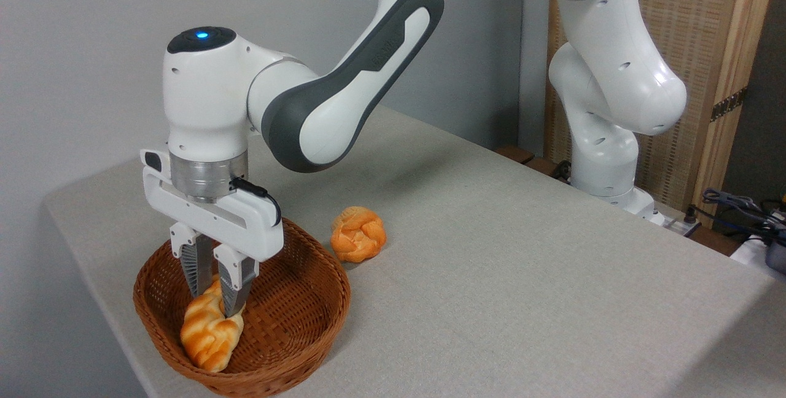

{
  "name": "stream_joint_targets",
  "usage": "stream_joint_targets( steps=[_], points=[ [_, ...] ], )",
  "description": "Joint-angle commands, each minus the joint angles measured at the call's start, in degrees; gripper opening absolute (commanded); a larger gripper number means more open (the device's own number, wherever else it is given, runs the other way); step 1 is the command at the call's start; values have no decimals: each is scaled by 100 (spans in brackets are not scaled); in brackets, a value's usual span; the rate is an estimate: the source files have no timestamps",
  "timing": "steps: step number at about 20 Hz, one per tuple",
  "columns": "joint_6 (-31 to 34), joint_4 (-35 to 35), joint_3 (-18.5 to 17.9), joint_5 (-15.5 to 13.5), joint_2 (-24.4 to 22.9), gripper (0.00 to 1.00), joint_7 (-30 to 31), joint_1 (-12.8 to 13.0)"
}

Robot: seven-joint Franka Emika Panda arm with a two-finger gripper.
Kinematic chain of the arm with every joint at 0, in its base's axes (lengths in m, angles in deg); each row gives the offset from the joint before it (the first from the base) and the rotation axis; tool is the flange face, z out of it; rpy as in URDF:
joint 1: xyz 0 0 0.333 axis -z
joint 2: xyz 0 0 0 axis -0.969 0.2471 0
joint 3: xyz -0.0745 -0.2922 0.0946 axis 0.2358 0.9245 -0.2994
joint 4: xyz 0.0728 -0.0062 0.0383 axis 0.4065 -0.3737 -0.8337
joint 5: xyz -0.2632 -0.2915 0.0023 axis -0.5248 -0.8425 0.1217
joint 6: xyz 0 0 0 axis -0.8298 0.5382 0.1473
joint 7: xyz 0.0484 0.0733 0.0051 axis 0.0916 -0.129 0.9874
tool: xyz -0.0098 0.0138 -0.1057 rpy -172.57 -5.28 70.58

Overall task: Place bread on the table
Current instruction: 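Lift the braided roll out of the basket toward the orange bun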

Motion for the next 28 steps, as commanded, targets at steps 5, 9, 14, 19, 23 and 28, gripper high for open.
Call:
stream_joint_targets(
  steps=[5, 9, 14, 19, 23, 28],
  points=[
    [610, 42, -65, 82, -562, 6, -64, 13],
    [838, 42, -29, 82, -772, 6, -73, 39],
    [1128, 60, -21, 82, -1124, 11, -90, 48],
    [2102, 60, -38, 82, -1730, 11, -616, 39],
    [3051, 86, -82, 82, -1898, 14, -1468, 22],
    [3923, 69, -108, 117, -1916, 14, -2208, -22]
  ],
)
